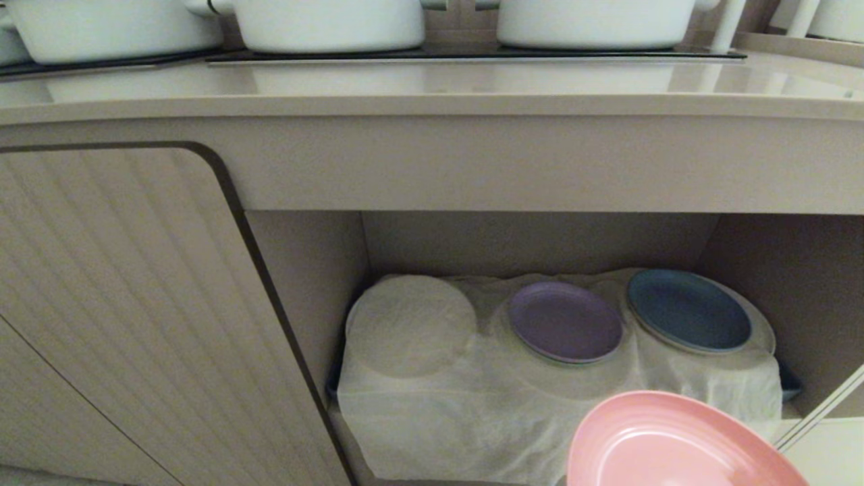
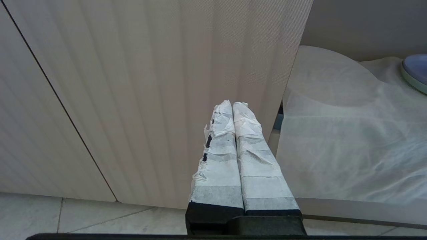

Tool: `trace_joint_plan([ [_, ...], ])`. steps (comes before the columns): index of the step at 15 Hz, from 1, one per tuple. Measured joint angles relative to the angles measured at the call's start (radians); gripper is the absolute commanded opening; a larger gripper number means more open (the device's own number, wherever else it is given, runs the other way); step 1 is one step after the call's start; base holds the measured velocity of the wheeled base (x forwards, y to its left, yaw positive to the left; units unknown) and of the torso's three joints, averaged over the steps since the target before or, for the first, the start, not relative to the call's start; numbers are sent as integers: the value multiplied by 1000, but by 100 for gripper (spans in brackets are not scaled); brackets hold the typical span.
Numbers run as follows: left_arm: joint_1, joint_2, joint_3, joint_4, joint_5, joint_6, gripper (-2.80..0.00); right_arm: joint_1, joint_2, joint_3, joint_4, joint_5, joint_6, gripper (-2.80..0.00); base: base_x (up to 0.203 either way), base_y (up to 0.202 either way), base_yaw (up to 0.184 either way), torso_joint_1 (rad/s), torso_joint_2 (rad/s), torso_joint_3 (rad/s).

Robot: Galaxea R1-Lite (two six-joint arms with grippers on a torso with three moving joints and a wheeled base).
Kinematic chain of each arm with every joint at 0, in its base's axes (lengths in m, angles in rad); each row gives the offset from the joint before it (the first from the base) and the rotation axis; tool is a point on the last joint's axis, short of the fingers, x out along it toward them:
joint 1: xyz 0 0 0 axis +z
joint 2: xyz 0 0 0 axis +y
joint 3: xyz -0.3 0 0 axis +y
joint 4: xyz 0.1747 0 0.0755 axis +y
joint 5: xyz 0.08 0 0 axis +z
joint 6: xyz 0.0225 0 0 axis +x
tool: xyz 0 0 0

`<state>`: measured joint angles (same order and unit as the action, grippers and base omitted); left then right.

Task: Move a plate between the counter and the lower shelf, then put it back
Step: Put the plate in the cupboard

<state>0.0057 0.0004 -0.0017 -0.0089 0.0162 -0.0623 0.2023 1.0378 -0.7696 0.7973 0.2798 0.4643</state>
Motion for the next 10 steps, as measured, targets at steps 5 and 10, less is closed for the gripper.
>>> trace_joint_plan([
  [5, 0, 0, 0, 0, 0, 0, -280, 0, 92, -6, -89, -3, -2, -280, 0, 0, 0, 0, 0, 0],
  [10, 0, 0, 0, 0, 0, 0, -280, 0, 214, 1, -186, -3, -1, -280, 0, 0, 0, 0, 0, 0],
])
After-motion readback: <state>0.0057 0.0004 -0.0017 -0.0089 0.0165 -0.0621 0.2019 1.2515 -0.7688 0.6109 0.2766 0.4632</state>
